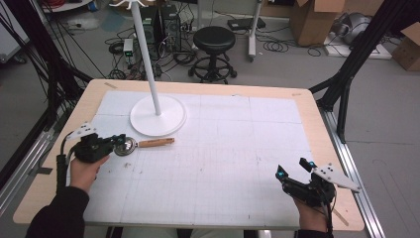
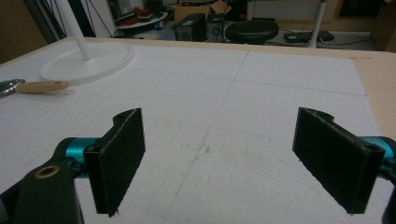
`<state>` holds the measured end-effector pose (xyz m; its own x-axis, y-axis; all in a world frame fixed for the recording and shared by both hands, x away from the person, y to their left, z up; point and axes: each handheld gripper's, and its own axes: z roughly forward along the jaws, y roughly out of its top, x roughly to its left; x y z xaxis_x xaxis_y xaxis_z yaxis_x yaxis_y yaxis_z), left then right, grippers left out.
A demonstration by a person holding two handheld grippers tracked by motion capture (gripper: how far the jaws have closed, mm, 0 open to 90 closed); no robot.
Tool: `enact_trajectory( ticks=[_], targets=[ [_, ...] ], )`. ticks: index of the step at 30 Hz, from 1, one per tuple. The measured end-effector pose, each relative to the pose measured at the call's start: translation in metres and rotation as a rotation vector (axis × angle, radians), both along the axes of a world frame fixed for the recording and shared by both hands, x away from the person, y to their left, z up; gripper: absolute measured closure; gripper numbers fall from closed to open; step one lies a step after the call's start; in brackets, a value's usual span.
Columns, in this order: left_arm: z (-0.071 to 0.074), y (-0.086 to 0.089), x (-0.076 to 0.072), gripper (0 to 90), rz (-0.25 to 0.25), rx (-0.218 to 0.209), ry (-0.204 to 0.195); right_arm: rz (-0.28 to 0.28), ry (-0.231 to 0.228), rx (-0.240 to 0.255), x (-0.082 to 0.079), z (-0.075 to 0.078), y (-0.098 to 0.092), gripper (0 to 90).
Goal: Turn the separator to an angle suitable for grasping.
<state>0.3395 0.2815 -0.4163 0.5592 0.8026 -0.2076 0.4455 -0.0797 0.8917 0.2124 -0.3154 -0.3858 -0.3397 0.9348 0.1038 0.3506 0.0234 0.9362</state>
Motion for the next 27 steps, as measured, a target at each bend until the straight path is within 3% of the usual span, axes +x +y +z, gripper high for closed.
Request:
enact_trajectory(
  ticks=[3,5,6,8,11,14,20,23,27],
  targets=[
    [-0.005,-0.008,0.012,89.7,0.014,0.014,0.029,-0.004,-0.002,0.005,0.0,0.0,0.0,16.2],
    [-0.009,-0.015,0.025,89.6,0.012,0.062,0.075,0.005,-0.002,0.0,0.0,0.0,0.0,16.2],
    [-0.01,-0.019,0.029,89.6,0.012,0.078,0.079,0.005,-0.002,0.0,0.0,0.0,0.0,16.2],
    [-0.011,-0.022,0.036,89.7,0.029,0.07,0.078,0.01,0.002,-0.004,0.001,0.0,0.0,16.1],
    [-0.017,-0.023,0.044,89.7,0.031,0.104,0.127,0.014,0.0,-0.003,0.001,-0.001,0.0,16.2],
    [-0.022,-0.029,0.048,89.6,0.003,0.153,0.164,0.016,0.002,0.001,0.001,0.0,0.001,16.2],
    [-0.03,-0.034,0.051,89.5,-0.017,0.178,0.226,0.012,0.004,0.002,0.0,0.0,0.001,16.2],
    [-0.03,-0.034,0.049,89.6,-0.024,0.18,0.233,0.01,0.008,0.005,0.0,-0.001,0.0,16.1],
    [-0.027,-0.035,0.045,89.6,-0.042,0.222,0.243,0.006,0.006,0.01,-0.002,0.0,-0.001,16.2]
  ],
)
